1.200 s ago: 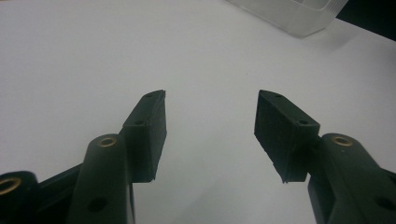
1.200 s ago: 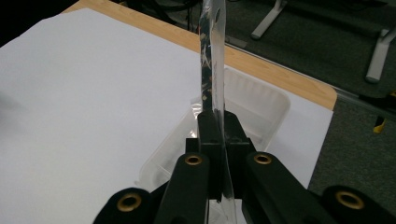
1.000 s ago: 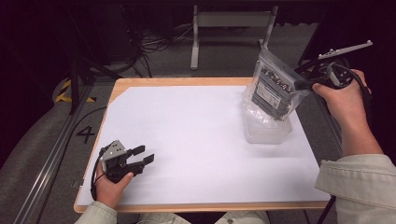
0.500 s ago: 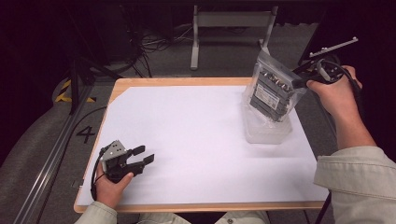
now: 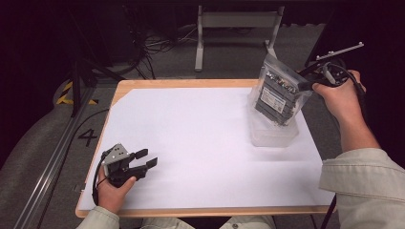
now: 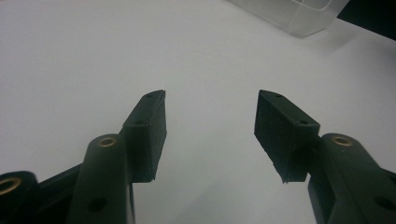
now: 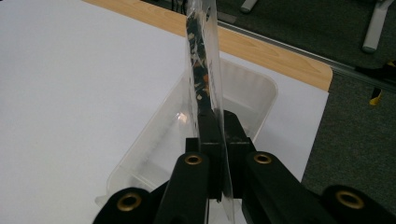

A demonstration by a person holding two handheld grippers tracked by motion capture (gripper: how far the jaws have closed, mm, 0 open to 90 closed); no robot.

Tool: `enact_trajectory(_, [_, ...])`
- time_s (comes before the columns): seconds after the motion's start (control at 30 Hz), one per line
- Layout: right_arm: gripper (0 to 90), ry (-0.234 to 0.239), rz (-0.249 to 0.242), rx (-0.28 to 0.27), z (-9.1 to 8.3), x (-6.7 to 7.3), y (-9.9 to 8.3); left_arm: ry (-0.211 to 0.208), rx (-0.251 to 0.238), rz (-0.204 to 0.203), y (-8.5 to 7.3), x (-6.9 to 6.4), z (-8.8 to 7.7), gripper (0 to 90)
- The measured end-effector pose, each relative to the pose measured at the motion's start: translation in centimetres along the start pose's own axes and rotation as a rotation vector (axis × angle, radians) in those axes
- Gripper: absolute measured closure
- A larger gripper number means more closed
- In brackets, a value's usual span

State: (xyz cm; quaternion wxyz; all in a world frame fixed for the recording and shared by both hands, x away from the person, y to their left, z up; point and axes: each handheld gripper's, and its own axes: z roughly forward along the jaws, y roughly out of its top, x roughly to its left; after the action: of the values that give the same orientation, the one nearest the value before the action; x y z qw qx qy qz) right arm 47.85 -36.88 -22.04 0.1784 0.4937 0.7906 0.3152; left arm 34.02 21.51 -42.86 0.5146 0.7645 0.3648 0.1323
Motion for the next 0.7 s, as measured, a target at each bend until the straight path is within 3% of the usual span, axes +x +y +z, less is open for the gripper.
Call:
enact_trajectory(0.23, [89.0, 0.015, 0.032, -0.035, 0.0, -1.2, -0.8, -0.002, 0.001, 0.003, 0.0, 0.0, 0.0, 44.6])
enact_trajectory(0.43, [86.9, 0.024, 0.006, -0.060, -0.1, -1.1, -0.8, 0.004, -0.003, 0.007, 0.0, 0.0, 0.0, 44.5])
enact_trajectory(0.5, [81.8, 0.022, -0.005, -0.068, 0.0, -1.2, -0.9, 0.003, -0.004, -0.004, 0.0, 0.0, -0.1, 44.4])
enact_trajectory(0.7, [55.3, 0.023, -0.003, -0.129, -0.3, -1.5, -1.4, 0.010, -0.001, -0.004, -0.1, 0.1, -0.3, 44.1])
